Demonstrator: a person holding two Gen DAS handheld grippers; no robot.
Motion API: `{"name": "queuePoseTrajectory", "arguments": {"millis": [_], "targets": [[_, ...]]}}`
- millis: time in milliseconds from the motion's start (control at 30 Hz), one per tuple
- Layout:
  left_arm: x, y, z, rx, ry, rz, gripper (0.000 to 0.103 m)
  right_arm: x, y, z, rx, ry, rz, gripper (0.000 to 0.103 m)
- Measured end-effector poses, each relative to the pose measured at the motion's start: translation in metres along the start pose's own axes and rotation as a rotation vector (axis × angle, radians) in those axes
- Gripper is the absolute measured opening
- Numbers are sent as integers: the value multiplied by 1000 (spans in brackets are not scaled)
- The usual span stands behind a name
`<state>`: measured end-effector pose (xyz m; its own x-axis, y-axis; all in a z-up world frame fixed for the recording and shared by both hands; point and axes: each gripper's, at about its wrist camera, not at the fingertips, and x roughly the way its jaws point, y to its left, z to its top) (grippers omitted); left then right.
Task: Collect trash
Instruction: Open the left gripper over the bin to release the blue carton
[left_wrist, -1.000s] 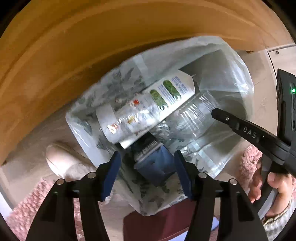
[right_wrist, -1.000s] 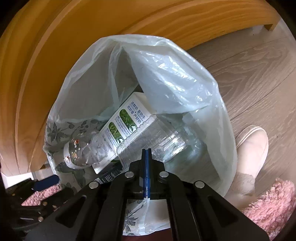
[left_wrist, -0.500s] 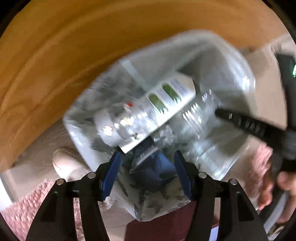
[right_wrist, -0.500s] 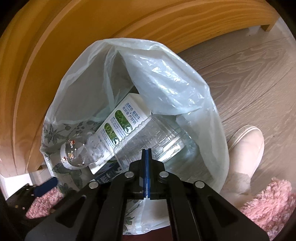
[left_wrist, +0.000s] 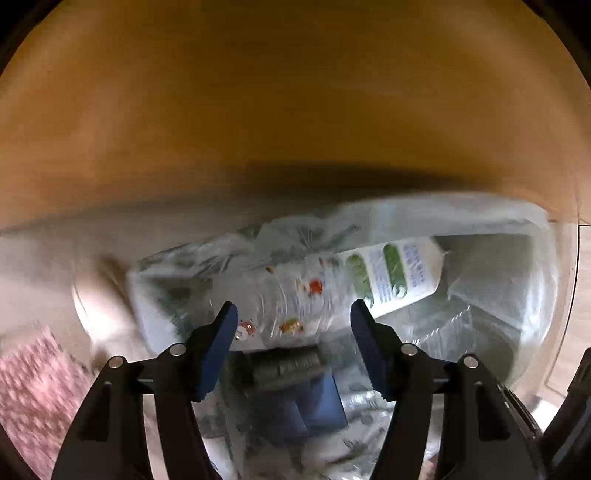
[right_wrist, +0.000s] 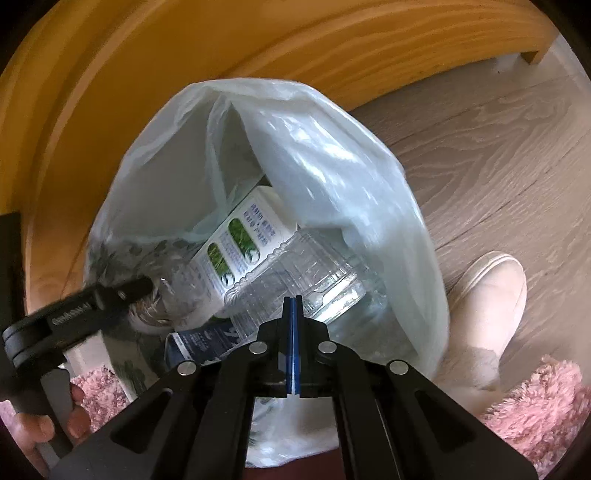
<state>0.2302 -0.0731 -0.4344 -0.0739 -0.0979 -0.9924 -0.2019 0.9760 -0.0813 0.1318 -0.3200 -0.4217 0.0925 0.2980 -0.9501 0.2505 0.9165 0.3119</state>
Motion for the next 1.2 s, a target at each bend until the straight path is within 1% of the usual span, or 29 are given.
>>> {"name": "queuePoseTrajectory", "arguments": {"millis": [33,67,100,133,167,200,233,333,400,433,467,500,533,567,600,633,667,700,733,767,800,867,933,1000,1067,1100,1133,1167,1200], "targets": [[1,0,-2,4,-6,4,60,1,-2,1,11,5,13,0],[-1,-2,-4,25,-40,15,58,0,-2,1,14,5,16,0],[-2,-6,-6,44,-66,20,52,-1,-2,2,10,2,10,0],[-3,-6,-7,53,-74,3,39,-3,-1,2,4,-2,3,0],[-5,-4,-8,45,-78,-19,5,-3,-1,2,-2,-3,1,0],[-6,-3,-8,39,-77,-35,0,-2,-1,1,-2,0,2,0],[-8,-2,-9,38,-66,-70,0,-2,0,1,-2,3,3,0],[-18,-9,-15,100,-82,-92,0,-2,0,2,-1,6,0,0],[-20,-11,-15,112,-80,-120,0,-3,2,1,0,5,-1,0],[-18,-9,-17,99,-63,-147,0,-4,1,1,0,3,-1,0],[-15,-6,-19,64,-34,-180,0,-3,2,1,0,4,-2,0],[-12,-3,-21,35,-14,-189,0,-1,2,3,2,4,-2,0],[-8,3,-22,-6,5,-180,0,-1,2,3,4,4,0,0],[-7,10,-26,-29,2,-195,0,-1,3,3,3,4,0,0],[-9,12,-31,-46,-13,-214,0,-1,3,3,3,4,-1,0],[-13,15,-36,-61,-36,-216,0,-1,3,4,2,4,-1,0],[-13,16,-39,-69,-40,-202,6,-1,3,4,3,5,1,0],[-14,18,-43,-86,-31,-188,14,0,3,4,4,6,4,0],[-13,20,-42,-103,-28,-184,28,-1,3,4,3,6,4,0],[-15,23,-44,-120,-35,-186,32,-1,3,4,0,6,2,0],[-17,24,-45,-128,-49,-195,32,-1,3,4,0,6,2,0],[-18,23,-45,-121,-53,-168,37,1,2,3,1,5,3,0],[-14,25,-39,-130,-51,-169,37,0,2,2,0,4,1,0],[-9,26,-33,-144,-68,-180,37,-1,2,2,0,1,-4,0],[-4,28,-24,-154,-86,-163,37,-2,4,1,-3,-2,-7,0],[-6,26,-21,-147,-114,-170,37,-2,5,1,-3,-4,-7,0],[-4,23,-20,-147,-118,-197,37,-3,4,1,-4,-4,-11,0],[-6,22,-20,-148,-127,-210,27,-3,4,1,-3,-5,-12,0],[-8,21,-21,-149,-137,-255,20,-3,4,1,1,-3,-14,0]]}}
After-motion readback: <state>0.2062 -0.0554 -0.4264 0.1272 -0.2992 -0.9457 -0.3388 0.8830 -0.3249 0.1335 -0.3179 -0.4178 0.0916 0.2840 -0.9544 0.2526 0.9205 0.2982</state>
